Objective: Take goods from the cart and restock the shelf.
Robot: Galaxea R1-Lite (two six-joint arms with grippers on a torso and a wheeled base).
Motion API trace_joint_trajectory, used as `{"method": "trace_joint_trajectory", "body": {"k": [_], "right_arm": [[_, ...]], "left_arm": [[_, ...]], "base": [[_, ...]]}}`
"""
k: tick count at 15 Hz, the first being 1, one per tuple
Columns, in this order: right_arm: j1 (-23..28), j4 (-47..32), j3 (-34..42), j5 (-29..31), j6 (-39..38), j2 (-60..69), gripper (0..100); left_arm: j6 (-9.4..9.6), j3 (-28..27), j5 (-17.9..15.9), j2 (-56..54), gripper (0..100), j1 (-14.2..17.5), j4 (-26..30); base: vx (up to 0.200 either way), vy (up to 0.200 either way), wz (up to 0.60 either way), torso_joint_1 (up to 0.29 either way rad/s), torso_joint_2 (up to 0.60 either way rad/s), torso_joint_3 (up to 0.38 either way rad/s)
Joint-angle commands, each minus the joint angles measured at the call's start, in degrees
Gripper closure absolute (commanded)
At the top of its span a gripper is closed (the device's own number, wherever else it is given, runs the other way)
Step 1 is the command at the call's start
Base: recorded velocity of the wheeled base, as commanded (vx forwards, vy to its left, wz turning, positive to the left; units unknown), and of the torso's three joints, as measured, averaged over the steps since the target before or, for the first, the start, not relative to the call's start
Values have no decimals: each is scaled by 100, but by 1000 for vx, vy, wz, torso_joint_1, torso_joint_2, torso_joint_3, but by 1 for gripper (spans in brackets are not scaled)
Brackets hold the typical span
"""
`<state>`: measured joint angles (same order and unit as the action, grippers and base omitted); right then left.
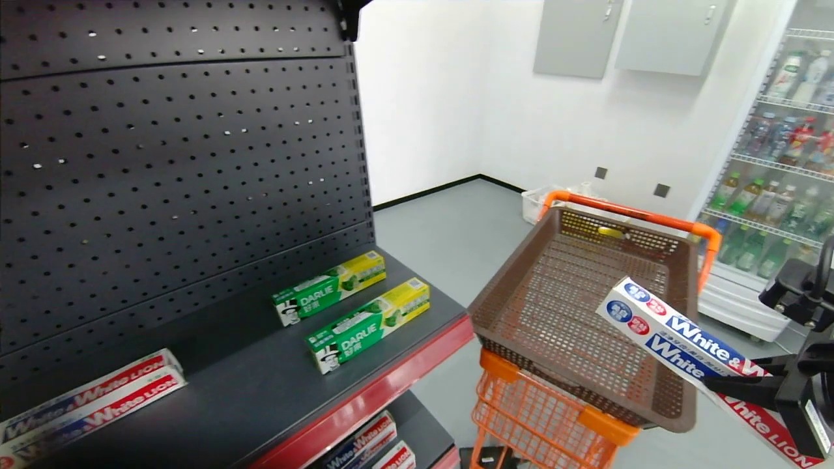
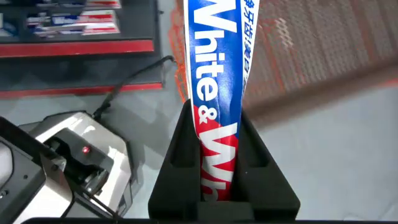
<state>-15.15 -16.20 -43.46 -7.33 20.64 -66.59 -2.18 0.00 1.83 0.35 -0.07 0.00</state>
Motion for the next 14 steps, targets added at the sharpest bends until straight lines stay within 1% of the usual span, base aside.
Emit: {"method": "trace_joint_trajectory", "body": {"k": [1,6,9,12,14], "right_arm": [[-5,91,57,-6,10,-39,100],[30,425,4,3,10,-162,100],[65,425,4,12,10,-109,100],[65,434,-13,232,10,49,100],[74,434,22,276,10,216,100]], "left_arm": [[-2,0,2,0,0,-1,0],[-2,0,2,0,0,-1,0],[-2,0,2,0,0,-1,0],[-2,0,2,9,0,-1,0],[-2,0,2,0,0,-1,0]], "base": [[0,0,600,7,-2,7],[0,0,600,5,2,3],[0,0,600,2,1,4],[0,0,600,7,4,7],[0,0,0,0,0,0]]}}
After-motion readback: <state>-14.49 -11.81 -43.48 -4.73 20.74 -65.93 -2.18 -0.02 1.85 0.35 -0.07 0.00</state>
